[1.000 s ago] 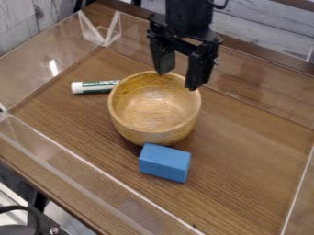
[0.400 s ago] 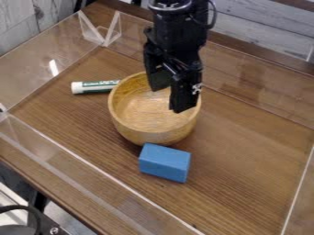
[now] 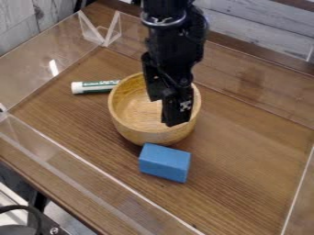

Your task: Put the blue block in the brown bowl

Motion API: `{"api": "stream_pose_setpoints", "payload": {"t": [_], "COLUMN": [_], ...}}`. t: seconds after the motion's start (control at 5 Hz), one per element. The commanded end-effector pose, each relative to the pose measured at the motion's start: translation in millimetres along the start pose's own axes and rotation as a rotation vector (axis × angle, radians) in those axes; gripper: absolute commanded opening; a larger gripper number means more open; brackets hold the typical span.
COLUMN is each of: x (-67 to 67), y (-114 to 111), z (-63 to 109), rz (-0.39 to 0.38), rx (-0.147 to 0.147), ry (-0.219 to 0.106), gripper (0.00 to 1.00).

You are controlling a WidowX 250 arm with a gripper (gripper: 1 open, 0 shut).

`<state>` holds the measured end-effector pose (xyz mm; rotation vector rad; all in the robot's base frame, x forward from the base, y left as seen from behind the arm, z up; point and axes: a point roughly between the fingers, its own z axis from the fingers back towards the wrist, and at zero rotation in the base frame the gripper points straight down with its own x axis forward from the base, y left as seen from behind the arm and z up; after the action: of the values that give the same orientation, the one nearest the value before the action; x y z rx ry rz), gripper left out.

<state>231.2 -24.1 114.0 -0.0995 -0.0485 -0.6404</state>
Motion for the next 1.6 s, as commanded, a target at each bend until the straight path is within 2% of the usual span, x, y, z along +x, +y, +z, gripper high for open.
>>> {"api": "stream_pose_setpoints", "payload": {"t": [0.0,0.4,0.8,1.4], "x": [0.9,-5.3,-5.6,-7.7], "y": [-5,-13,-15,-14], "z": [6.3,-7.0,-32.0,-55.5], "rz": [-0.048,-0.124,-0.172,-0.185], "rx": [0.035,0.056,0.069,0.087], "ry": [-0.040,-0.037,-0.019,-0.007], "gripper": [1.00,1.00,1.00,1.00]}}
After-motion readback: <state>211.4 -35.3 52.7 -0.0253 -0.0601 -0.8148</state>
